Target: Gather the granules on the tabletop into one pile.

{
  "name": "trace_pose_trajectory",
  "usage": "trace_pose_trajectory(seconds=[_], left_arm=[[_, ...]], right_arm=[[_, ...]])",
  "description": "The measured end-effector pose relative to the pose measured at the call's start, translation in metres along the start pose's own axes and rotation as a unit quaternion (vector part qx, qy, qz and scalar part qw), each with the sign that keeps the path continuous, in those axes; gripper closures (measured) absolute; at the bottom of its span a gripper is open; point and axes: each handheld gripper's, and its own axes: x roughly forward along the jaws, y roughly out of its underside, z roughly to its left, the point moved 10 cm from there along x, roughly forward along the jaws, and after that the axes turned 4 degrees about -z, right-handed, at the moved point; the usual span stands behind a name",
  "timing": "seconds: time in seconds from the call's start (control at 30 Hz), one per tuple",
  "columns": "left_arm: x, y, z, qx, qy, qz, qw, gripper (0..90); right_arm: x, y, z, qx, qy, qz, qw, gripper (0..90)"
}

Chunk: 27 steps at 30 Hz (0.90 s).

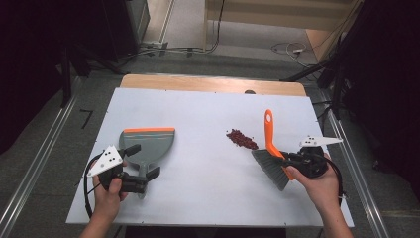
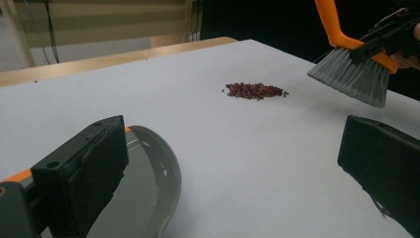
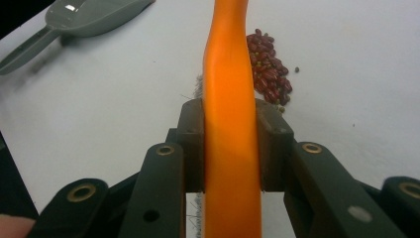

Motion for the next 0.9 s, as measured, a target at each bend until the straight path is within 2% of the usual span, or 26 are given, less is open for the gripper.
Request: trace_pose_trajectory(seconds=[0.17, 0.33, 0.5, 0.57, 0.9], left_arm=[[-0.002, 0.0, 0.001, 0.001, 0.0, 0.0, 1.0, 0.0], [-0.004, -0.001, 0.003, -0.003, 0.001, -0.007, 1.0, 0.0], [-0.004, 0.0, 0.003, 0.0, 0.0, -0.006, 1.0, 0.0], [-0.004, 0.0, 0.003, 0.0, -0.001, -0.008, 1.0, 0.0], [-0.005, 0.003, 0.003, -0.001, -0.003, -0.005, 1.0, 0.0]], right_arm=[[-0.007, 0.007, -0.01, 0.008, 0.0, -0.011, 0.9999, 68.3], [-0.012, 0.016, -0.024, 0.028, 0.006, -0.013, 0.9995, 68.3], [-0.018, 0.021, -0.035, 0.033, 0.009, -0.02, 0.9992, 68.3], [-0.02, 0.024, -0.037, 0.04, 0.003, -0.022, 0.9989, 68.3], [-0.022, 0.029, -0.047, 0.053, 0.007, -0.027, 0.9982, 68.3]])
